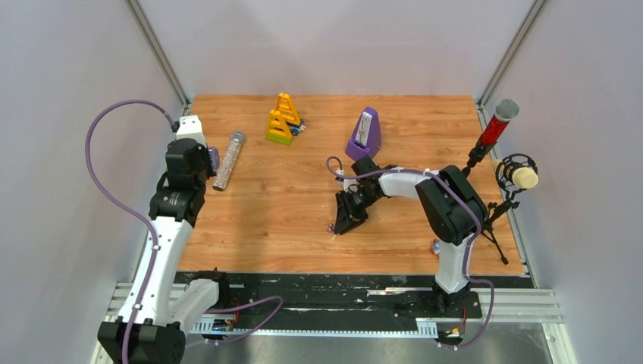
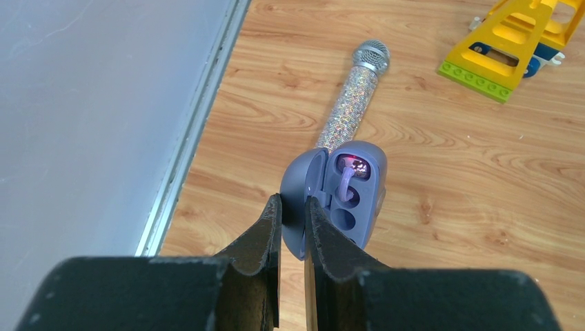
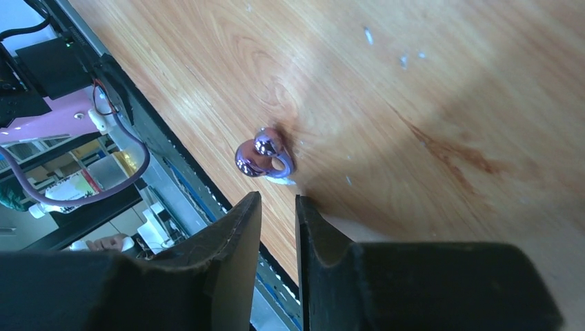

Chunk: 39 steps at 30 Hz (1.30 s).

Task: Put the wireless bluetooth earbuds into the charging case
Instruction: Move the left earbud to the center of the board, then pick up the left earbud from the center of the board.

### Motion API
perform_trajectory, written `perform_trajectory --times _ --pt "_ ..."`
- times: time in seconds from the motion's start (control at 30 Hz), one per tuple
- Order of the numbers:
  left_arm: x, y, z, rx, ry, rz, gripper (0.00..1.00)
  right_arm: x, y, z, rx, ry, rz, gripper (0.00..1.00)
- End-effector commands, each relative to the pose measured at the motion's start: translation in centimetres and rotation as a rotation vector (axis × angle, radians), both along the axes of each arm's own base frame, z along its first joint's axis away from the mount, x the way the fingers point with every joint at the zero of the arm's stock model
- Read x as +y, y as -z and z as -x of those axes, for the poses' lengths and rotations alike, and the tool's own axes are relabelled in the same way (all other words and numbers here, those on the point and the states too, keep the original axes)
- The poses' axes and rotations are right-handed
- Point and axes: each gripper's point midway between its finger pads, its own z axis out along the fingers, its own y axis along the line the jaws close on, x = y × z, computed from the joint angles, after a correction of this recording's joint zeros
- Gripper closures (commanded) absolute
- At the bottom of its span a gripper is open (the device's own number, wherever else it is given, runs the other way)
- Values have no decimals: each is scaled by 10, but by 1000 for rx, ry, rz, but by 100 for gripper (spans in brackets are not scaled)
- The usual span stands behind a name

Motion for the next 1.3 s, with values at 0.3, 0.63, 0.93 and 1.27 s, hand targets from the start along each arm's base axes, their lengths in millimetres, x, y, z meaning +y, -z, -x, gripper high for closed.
perform_trajectory --times 0.3,0.63,0.93,1.27 --pt "4 -17 -2 -61 -25 -7 90 2 25 -19 -108 30 132 79" --pt "5 -17 -2 -58 -28 -9 90 -8 21 -27 -124 77 145 82" --pt "4 -16 -4 -55 -26 -6 90 -15 23 -35 -92 121 129 78" --pt "5 -17 -3 -54 -29 -9 90 -8 34 -27 -96 82 171 79"
